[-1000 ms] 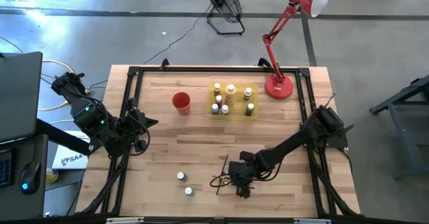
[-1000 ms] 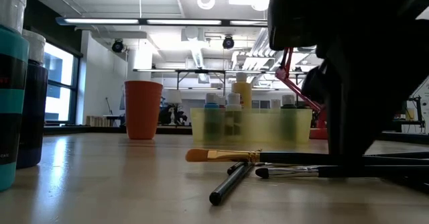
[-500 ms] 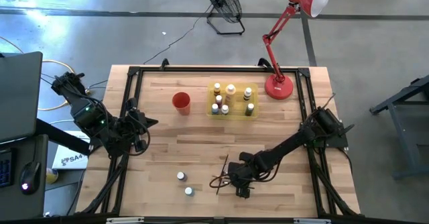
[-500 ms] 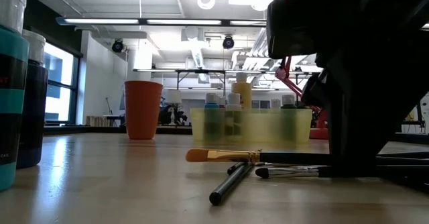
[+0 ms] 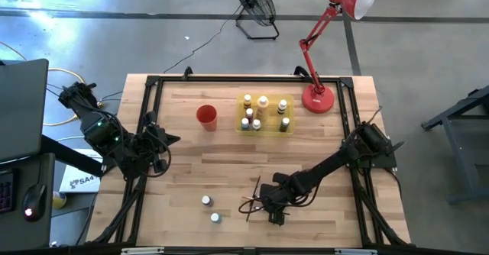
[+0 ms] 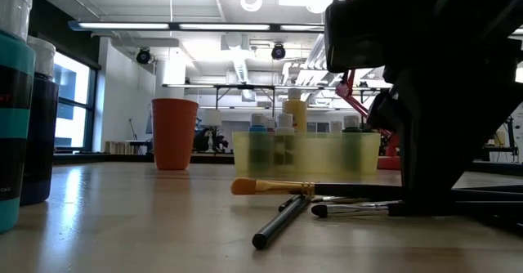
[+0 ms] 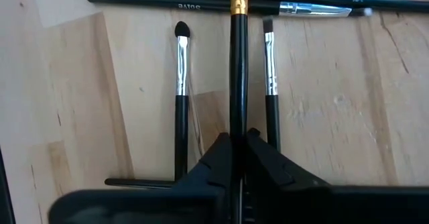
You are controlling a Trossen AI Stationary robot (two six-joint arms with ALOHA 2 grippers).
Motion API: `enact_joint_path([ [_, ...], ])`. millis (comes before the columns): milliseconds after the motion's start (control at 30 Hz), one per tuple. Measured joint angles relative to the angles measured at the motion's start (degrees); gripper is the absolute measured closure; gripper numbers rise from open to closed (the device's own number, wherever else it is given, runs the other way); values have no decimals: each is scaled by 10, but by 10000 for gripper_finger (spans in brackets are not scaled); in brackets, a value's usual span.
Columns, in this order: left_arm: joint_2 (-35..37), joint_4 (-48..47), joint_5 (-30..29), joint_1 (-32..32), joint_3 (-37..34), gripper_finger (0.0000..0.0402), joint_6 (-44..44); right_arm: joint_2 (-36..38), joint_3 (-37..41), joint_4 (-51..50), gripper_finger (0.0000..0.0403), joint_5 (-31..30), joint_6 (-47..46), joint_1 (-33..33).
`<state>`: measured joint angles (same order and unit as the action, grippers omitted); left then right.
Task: Pick & Place Paint Supplies
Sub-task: Put the orange paintbrush into the orange cup
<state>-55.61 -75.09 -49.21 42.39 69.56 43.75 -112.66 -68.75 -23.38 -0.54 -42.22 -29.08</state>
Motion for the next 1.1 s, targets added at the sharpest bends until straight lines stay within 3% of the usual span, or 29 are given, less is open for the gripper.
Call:
enact_joint_path([
  [367, 0, 0, 0, 0, 0, 400, -20, 54, 2, 1, 388, 12, 4, 9],
  [600, 0, 2, 0, 0, 0, 400, -21, 132, 1, 1, 391, -1, 15, 26],
  [1100, 0, 7, -1, 0, 0, 400, -21, 305, 0, 18, 393, -185, 85, 74],
])
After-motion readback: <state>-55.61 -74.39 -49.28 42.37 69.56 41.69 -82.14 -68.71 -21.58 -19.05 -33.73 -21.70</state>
